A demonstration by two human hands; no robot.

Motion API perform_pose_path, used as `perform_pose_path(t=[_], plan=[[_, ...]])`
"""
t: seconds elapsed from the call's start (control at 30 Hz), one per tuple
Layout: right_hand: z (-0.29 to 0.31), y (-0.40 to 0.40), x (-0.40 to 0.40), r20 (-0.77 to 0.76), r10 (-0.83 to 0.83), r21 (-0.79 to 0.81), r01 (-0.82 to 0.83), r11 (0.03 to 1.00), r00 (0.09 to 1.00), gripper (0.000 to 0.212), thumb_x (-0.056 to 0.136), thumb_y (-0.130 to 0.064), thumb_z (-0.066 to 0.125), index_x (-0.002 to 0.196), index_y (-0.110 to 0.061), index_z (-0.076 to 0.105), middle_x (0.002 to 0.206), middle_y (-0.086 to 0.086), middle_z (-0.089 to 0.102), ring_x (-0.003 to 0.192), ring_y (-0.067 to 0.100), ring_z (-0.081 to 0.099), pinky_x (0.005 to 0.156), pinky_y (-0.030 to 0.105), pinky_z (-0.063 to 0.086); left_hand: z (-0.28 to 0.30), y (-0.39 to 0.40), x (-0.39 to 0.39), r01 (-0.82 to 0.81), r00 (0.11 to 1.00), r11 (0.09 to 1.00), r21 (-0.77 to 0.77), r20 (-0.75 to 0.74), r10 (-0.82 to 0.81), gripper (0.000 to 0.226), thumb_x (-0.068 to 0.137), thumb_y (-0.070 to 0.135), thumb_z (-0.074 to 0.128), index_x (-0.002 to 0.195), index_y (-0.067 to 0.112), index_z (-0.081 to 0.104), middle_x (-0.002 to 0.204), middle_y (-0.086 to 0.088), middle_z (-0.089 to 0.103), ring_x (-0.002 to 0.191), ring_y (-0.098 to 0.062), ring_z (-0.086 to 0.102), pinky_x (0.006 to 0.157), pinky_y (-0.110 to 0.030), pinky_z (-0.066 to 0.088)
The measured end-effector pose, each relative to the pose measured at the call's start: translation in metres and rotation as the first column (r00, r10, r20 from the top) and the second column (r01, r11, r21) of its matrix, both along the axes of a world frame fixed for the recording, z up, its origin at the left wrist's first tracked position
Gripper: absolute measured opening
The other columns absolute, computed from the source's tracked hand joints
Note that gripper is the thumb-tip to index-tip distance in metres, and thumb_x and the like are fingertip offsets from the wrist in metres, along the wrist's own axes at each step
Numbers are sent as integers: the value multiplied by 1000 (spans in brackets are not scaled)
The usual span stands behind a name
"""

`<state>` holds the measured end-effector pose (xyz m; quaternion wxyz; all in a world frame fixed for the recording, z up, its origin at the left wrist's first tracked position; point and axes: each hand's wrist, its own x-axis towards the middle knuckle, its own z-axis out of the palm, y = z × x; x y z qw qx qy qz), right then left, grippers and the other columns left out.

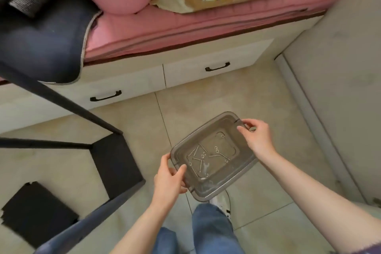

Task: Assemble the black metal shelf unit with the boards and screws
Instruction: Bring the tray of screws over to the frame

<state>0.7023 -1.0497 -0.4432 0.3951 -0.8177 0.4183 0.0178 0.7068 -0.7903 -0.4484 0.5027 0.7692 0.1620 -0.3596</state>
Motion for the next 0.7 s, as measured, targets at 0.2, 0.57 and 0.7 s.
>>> perform_pose_path(t=[0.2,0.57,0.7], plan=[[-140,11,32,-6,174,-18,-174,985,985,19,87,-16,70,104,-11,76,100,12,71,96,28,63,79,28,40,-122,12,0,3,999,1000,10,-52,-3,30,98,19,63,120,14,44,83,-18,70,59,-17,71,54,-29,58],[-284,33,82,-49,523,-148,-524,839,851,21,88,-21,67,105,-13,76,100,8,73,97,24,64,72,22,34,-262,20,-23,-220,906,962,-160,-400,141,23,101,9,58,117,0,45,107,-29,70,79,-32,76,55,-29,58],[-296,39,92,-50,587,-195,-584,788,808,23,87,-19,67,108,-12,75,103,9,71,98,26,62,82,29,43,-280,18,-34,-262,914,933,-247,-374,157,27,101,8,58,121,-5,46,95,-23,75,83,-32,76,61,-30,60]])
